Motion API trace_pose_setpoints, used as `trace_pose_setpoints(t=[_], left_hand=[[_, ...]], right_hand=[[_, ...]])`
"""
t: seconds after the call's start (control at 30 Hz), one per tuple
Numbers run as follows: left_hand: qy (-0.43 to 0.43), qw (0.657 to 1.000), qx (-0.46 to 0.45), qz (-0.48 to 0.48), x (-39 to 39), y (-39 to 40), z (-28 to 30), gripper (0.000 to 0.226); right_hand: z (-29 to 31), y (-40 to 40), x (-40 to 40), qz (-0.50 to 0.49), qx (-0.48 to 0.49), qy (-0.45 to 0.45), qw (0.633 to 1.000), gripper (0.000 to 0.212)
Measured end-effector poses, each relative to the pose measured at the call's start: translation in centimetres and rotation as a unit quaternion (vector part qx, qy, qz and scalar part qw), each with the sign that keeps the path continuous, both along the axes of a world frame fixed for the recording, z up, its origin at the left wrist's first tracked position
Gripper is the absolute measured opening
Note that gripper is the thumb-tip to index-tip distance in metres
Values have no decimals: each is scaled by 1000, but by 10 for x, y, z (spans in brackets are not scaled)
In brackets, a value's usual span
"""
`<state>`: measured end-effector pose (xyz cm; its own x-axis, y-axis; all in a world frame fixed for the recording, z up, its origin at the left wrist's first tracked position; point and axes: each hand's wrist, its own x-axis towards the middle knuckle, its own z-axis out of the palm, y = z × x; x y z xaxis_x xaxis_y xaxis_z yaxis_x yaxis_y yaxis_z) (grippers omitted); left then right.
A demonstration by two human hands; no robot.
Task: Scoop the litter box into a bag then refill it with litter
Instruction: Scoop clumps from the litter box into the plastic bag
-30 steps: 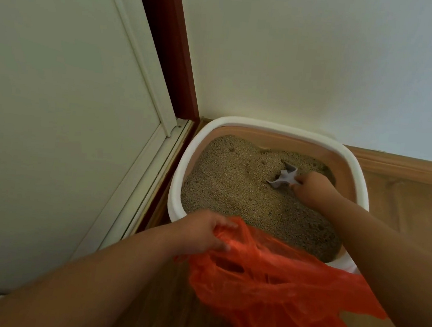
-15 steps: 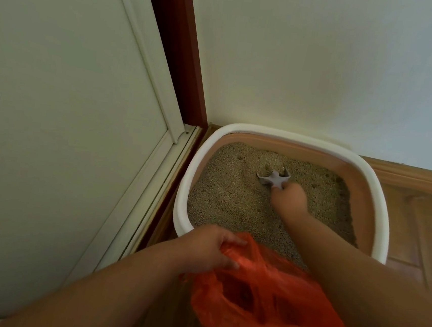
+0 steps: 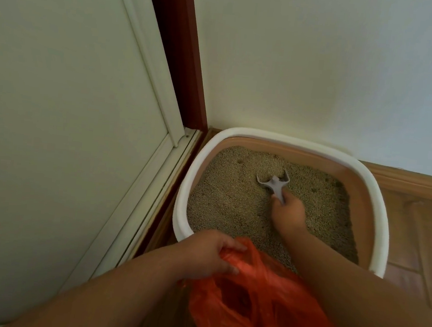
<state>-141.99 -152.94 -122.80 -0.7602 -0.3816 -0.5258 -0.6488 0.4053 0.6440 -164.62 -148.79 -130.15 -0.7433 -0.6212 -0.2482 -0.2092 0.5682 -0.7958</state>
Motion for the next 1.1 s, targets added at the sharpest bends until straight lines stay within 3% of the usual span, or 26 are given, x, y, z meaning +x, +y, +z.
trace_pose_setpoints(t=[0.37,0.7,1.1], left_hand=[[-5,1000,-4,-1,0,1,2,56],[-12,1000,-9,18,0,7,6,58],[-25,998,-65,13,-13,25,41,76]], right_hand=[[0,28,-9,6,-40,-30,999,52],[41,60,-18,62,-75,6,995,43],[87,123,-23,186,-16,61,980,42]])
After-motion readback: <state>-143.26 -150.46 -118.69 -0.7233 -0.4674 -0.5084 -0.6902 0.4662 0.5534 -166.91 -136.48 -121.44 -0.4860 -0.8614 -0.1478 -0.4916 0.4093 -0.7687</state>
